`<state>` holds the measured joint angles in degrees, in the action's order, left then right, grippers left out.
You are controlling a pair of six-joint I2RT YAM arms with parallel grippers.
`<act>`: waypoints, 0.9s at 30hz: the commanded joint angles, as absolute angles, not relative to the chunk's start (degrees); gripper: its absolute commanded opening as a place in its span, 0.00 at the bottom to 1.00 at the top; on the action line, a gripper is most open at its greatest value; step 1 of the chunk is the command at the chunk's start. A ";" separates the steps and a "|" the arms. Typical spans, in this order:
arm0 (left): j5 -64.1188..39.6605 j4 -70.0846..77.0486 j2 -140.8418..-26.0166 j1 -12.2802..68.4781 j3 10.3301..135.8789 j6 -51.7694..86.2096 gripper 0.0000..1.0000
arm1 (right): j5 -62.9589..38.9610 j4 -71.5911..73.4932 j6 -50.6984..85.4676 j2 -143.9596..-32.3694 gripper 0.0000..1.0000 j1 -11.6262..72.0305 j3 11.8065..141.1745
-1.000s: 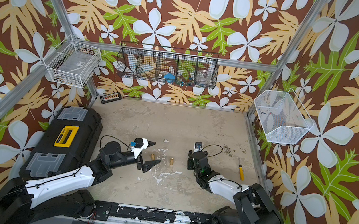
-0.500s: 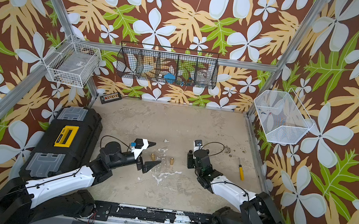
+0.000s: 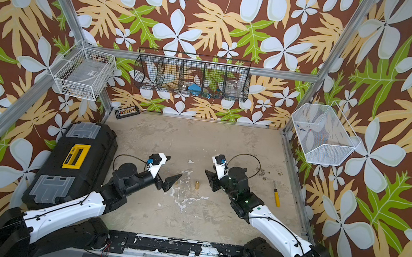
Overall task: Open the lipstick cap
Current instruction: Pick up the lipstick at the center of the board.
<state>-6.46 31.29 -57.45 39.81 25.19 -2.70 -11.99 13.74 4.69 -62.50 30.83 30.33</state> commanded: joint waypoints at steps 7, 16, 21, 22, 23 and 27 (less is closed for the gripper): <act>6.20 26.41 -55.82 39.81 25.41 -3.19 0.98 | -11.86 5.07 -0.14 -74.27 0.49 36.13 35.83; 5.60 26.88 -55.26 39.81 25.46 -2.68 0.98 | -11.75 5.80 1.14 -79.23 0.49 36.87 36.96; 5.28 26.86 -55.16 39.81 25.53 -2.64 0.98 | -11.83 6.34 1.67 -82.44 0.45 37.09 38.23; 5.04 26.89 -55.15 39.80 25.49 -2.64 0.98 | -12.10 6.27 1.67 -83.06 0.44 37.05 38.40; 4.97 26.96 -55.19 39.80 25.49 -2.55 0.98 | -12.41 6.34 1.75 -83.60 0.43 37.18 38.62; 5.25 26.83 -55.10 39.81 25.40 -2.72 0.98 | -12.88 6.63 2.19 -85.15 0.39 37.35 39.05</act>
<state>5.08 26.41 -55.29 39.81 25.15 -2.87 -12.40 6.02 1.48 -84.60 37.17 38.70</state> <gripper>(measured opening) 0.982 0.392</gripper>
